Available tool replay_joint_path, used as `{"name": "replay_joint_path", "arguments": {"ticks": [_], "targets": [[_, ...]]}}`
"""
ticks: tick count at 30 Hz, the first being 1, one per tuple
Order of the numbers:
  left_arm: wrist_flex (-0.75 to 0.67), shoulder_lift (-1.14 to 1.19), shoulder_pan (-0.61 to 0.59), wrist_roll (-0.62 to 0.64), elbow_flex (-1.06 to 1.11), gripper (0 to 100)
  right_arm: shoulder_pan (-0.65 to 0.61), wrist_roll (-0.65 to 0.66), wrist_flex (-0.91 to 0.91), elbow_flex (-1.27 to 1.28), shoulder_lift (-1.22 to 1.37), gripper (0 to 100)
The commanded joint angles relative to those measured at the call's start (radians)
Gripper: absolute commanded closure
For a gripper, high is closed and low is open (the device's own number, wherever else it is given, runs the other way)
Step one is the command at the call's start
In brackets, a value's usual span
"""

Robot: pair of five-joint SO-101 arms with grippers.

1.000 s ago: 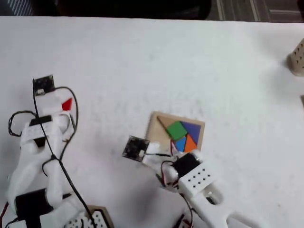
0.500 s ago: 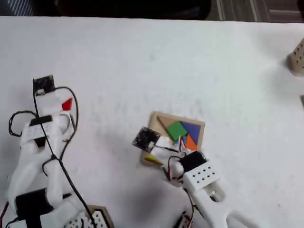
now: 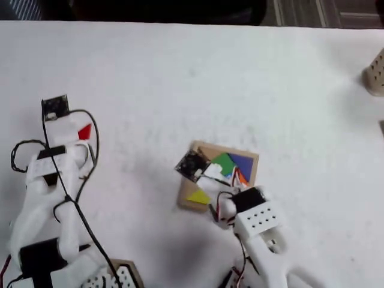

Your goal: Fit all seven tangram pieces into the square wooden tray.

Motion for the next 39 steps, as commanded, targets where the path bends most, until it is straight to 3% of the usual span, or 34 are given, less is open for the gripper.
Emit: {"name": "replay_joint_path", "arguments": {"ticks": [1, 5, 12, 21, 31, 39], "targets": [[-0.017, -0.008, -0.005, 0.002, -0.025, 98, 0.038, -0.018, 0.004, -0.017, -0.056, 98.1], [-0.017, -0.008, -0.005, 0.002, -0.025, 98, 0.065, -0.035, 0.002, -0.017, -0.077, 98.1], [-0.017, -0.008, -0.005, 0.002, -0.025, 98, 0.108, -0.173, -0.117, -0.014, -0.042, 97.9], [-0.017, -0.007, -0.005, 0.002, -0.025, 98, 0.151, -0.087, -0.202, -0.011, 0.134, 98.1], [-0.02, -0.008, -0.01, 0.005, -0.026, 98, 0.191, -0.095, -0.097, -0.017, -0.042, 98.1], [-0.025, -0.008, -0.01, 0.006, -0.026, 98, 0.097, -0.342, -0.302, -0.017, -0.076, 97.8]]}}
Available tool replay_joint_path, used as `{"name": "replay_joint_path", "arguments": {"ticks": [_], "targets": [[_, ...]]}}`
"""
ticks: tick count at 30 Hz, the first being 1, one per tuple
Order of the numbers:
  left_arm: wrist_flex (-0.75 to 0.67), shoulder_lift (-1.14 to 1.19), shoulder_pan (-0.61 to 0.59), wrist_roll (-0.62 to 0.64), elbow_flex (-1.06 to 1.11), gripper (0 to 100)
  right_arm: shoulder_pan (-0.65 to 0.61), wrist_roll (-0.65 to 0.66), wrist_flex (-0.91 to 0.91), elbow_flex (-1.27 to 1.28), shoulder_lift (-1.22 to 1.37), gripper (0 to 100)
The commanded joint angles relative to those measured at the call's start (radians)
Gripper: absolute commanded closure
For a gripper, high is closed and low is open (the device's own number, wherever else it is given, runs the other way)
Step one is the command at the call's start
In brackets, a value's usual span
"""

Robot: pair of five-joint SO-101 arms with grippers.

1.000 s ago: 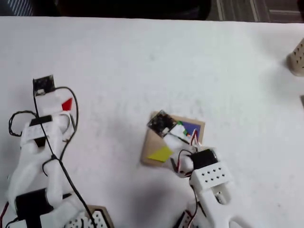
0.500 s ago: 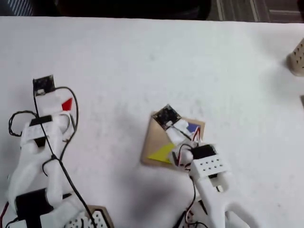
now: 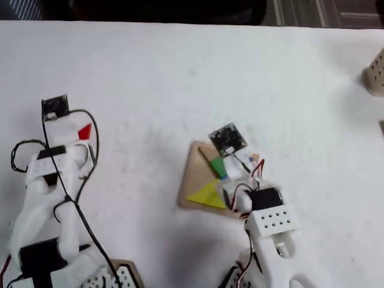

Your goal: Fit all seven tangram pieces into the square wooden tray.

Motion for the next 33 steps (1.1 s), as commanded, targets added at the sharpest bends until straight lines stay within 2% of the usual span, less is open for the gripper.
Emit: {"name": "replay_joint_path", "arguments": {"ticks": [1, 6, 9, 12, 15, 19, 22, 24, 29, 33], "targets": [[-0.025, -0.008, -0.01, 0.006, -0.026, 98, -0.074, -0.097, -0.119, -0.026, 0.008, 97.8], [-0.025, -0.008, -0.01, 0.006, -0.028, 98, -0.148, -0.12, -0.225, -0.028, 0.159, 97.8], [-0.044, -0.008, -0.012, 0.0, -0.032, 97, -0.145, -0.118, -0.232, -0.034, 0.225, 97.8], [-0.152, -0.004, -0.012, 0.002, -0.034, 97, -0.124, -0.118, -0.226, -0.032, 0.226, 97.8], [-0.15, -0.01, -0.008, 0.002, -0.012, 97, -0.105, -0.118, -0.226, -0.029, 0.222, 97.8], [-0.081, -0.01, -0.054, -0.035, -0.074, 97, -0.093, -0.078, -0.208, -0.028, 0.225, 97.8], [-0.015, 0.001, -0.104, -0.181, -0.167, 97, -0.079, 0.009, -0.173, -0.028, 0.22, 98.1], [0.026, 0.001, -0.108, -0.241, -0.213, 93, -0.065, 0.017, -0.163, -0.028, 0.22, 98.1], [0.132, 0.056, -0.133, -0.192, -0.358, 77, -0.061, 0.021, -0.163, -0.028, 0.22, 97.9], [0.206, 0.171, -0.147, -0.14, -0.483, 73, -0.061, 0.021, -0.163, -0.028, 0.22, 97.8]]}}
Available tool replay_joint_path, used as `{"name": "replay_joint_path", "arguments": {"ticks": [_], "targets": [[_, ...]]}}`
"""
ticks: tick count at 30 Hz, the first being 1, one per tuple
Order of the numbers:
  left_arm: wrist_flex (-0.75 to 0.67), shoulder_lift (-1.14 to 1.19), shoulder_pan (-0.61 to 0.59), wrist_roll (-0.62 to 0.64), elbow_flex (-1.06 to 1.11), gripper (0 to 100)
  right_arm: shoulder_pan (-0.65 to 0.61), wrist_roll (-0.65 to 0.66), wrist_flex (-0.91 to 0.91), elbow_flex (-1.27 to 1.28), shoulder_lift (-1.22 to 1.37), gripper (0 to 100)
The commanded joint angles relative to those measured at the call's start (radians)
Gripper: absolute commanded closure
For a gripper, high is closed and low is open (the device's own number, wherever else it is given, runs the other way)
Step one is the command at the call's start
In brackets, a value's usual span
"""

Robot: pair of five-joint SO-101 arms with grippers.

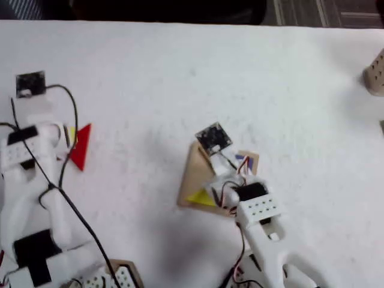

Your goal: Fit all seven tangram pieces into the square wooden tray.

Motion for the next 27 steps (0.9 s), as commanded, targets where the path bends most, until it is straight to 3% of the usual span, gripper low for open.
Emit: {"name": "replay_joint_path", "arguments": {"ticks": [1, 9, 13, 20, 27], "targets": [[0.057, 0.088, -0.015, 0.031, -0.153, 73, 0.005, 0.012, 0.008, -0.028, -0.005, 97.8], [0.086, 0.406, -0.036, 0.025, -0.393, 72, 0.004, 0.014, 0.008, -0.028, -0.001, 97.8], [0.146, 0.529, -0.033, -0.12, -0.511, 72, 0.001, 0.018, 0.008, -0.028, 0.001, 97.8], [0.17, 0.616, -0.031, -0.201, -0.623, 72, -0.002, 0.072, 0.007, -0.026, 0.002, 97.8], [0.259, 0.618, -0.033, -0.196, -0.62, 55, -0.002, 0.075, 0.004, -0.026, 0.004, 97.8]]}}
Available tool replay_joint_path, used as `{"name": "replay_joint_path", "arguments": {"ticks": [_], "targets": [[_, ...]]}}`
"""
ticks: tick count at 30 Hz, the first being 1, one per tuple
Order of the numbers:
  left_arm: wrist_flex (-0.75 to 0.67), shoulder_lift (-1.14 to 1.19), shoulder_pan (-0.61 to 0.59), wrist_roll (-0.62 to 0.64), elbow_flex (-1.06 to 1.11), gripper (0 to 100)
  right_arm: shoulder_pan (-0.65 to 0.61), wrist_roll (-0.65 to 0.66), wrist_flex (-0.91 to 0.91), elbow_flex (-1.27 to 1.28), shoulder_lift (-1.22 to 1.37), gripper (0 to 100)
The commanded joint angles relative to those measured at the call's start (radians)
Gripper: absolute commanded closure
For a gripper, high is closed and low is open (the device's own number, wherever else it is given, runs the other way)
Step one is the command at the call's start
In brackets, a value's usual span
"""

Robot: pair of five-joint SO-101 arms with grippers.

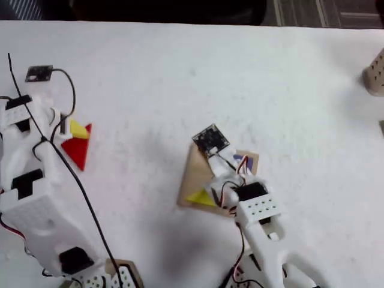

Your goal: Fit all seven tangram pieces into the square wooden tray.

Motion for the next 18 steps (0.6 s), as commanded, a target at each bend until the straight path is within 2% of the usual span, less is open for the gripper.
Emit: {"name": "replay_joint_path", "arguments": {"ticks": [1, 5, 15, 18], "targets": [[0.049, -0.01, -0.007, -0.014, -0.043, 56, -0.001, 0.015, 0.004, -0.026, 0.001, 97.8], [0.043, -0.002, -0.004, -0.012, -0.044, 63, -0.001, 0.015, 0.002, -0.026, 0.001, 97.8], [0.014, 0.077, 0.024, -0.02, -0.08, 63, -0.001, 0.015, 0.005, -0.026, 0.001, 97.8], [0.017, 0.079, 0.028, -0.068, -0.081, 63, -0.001, 0.015, 0.005, -0.026, 0.001, 97.8]]}}
